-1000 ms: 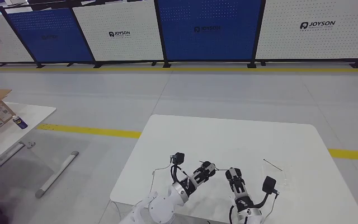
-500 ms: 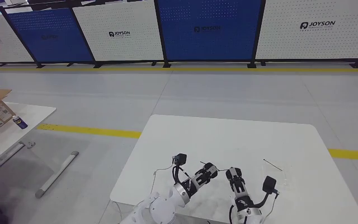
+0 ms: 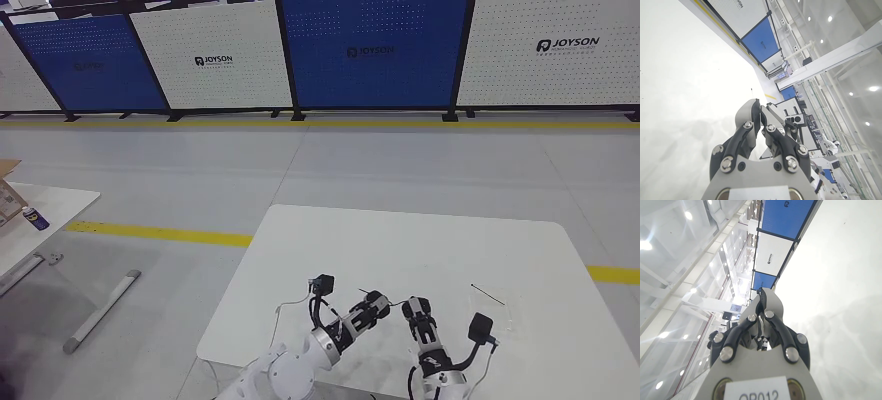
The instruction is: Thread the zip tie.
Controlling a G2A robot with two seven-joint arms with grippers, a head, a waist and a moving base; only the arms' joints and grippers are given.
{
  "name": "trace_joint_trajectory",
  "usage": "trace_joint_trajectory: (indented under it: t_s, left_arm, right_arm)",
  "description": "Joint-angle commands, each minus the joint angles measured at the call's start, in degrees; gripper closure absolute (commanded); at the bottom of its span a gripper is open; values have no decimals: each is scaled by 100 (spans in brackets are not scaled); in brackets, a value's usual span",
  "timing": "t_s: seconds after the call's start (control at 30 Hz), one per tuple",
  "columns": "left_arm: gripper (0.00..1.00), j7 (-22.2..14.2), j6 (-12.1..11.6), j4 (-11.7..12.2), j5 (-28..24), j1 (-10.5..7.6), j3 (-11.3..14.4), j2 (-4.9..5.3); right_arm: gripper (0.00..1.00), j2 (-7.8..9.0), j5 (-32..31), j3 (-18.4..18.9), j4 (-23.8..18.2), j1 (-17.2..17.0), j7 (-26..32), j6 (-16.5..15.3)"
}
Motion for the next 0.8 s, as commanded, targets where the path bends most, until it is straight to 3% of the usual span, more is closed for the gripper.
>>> trace_joint_trajectory:
  t_s: [0.0, 0.1, 0.13, 0.17, 0.2, 0.27, 0.37, 0.43, 0.47, 0.77]
  left_arm:
    - [100, 16, -23, -3, -7, 0, 5, -2]
    - [98, 57, -6, 1, -57, 12, -15, -4]
    - [72, 24, 44, 5, -63, 12, -21, -2]
    - [35, -8, 84, 10, -4, 0, -35, 4]
    - [16, 16, 89, 9, 0, 9, -52, 6]
    - [20, 34, 75, 13, -8, 21, -76, 9]
    - [38, 147, 74, -7, 62, 56, -142, 18]
    - [42, 289, 124, -43, 305, 90, -176, 30]
    - [49, 305, 125, -73, 336, 119, -181, 33]
    - [74, 248, 166, -243, 606, 257, -207, 63]
  right_arm:
    - [100, -4, -11, -11, 21, 14, 12, 10]
    - [100, -8, -13, -14, 32, 17, 9, 3]
    - [100, -9, -13, -11, 32, 13, 6, -3]
    - [100, -9, -14, -6, 33, 9, 2, -5]
    - [100, -9, -20, 6, 40, 5, -3, 1]
    - [100, -10, -24, 20, 66, 11, 2, 27]
    - [100, -14, -41, 25, 111, 32, 3, 74]
    - [100, -16, -93, 14, 139, 44, 19, 130]
    - [100, -17, -109, 11, 143, 51, 24, 151]
    - [100, -32, -198, -29, 150, 70, 1, 181]
